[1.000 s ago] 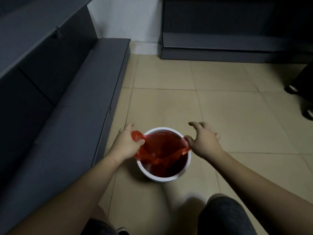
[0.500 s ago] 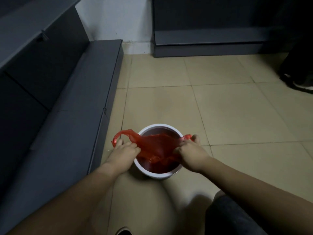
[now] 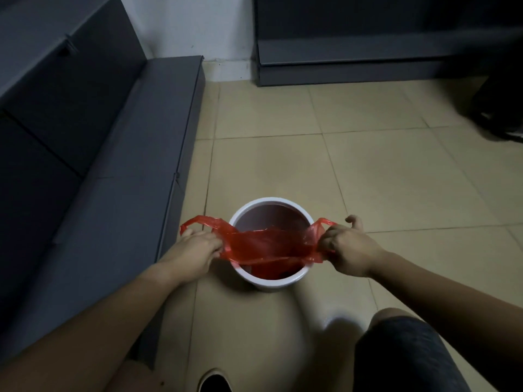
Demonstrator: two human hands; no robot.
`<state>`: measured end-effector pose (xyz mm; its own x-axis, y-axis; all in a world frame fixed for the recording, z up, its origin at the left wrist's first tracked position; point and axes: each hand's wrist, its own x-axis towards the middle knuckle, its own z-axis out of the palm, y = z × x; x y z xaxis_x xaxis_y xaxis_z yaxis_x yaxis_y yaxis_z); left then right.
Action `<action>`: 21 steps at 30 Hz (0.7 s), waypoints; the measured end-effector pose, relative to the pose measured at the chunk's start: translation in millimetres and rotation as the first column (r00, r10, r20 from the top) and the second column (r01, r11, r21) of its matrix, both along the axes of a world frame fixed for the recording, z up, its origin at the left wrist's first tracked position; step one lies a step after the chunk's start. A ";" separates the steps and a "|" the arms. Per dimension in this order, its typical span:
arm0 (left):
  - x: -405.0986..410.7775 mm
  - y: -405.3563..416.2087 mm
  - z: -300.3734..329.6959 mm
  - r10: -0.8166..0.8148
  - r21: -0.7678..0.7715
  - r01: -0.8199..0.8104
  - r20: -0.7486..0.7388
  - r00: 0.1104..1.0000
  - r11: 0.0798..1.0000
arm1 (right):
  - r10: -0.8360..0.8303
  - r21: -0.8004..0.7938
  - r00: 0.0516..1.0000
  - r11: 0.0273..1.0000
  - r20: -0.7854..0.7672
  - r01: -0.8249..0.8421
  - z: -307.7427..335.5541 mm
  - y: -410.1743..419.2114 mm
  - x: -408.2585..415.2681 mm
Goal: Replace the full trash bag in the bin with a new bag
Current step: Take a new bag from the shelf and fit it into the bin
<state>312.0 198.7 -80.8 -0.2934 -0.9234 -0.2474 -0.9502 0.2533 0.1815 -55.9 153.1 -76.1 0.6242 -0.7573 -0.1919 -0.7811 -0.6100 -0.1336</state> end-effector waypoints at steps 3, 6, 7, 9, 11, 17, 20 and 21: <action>-7.9 3.7 -0.7 -0.053 -0.012 0.053 0.010 0.999 0.999 | -0.005 -0.073 0.998 0.997 0.063 0.010 -1.9 12.7 10.9; -5.6 6.1 -2.1 -0.138 -0.058 0.144 0.096 0.986 0.988 | 0.037 -0.125 0.995 0.992 0.096 -0.024 -3.6 20.6 15.2; -3.9 7.0 -3.8 -0.149 -0.075 0.158 0.108 0.983 0.985 | 0.047 -0.123 0.995 0.992 0.083 -0.036 -4.7 21.4 15.0; -0.3 9.8 -7.0 -0.153 -0.098 0.164 0.113 0.982 0.981 | 0.058 -0.114 0.992 0.992 0.115 -0.045 -8.1 22.9 11.3; 4.7 13.9 -11.6 -0.143 -0.090 0.152 0.098 0.985 0.984 | 0.046 -0.084 0.982 0.996 0.182 -0.031 -11.3 23.9 5.8; 3.9 12.6 -18.0 -0.148 -0.180 0.197 0.252 0.956 0.964 | -0.025 -0.032 0.955 0.999 0.297 0.036 -18.7 22.3 3.1; 7.4 9.9 -21.1 -0.184 -0.166 0.223 0.219 0.958 0.961 | -0.117 0.068 0.914 0.993 0.388 0.098 -23.8 20.8 1.8; 9.3 10.9 -20.3 -0.233 -0.148 0.261 0.181 0.956 0.954 | -0.136 0.100 0.910 0.990 0.392 0.105 -26.6 20.5 -0.2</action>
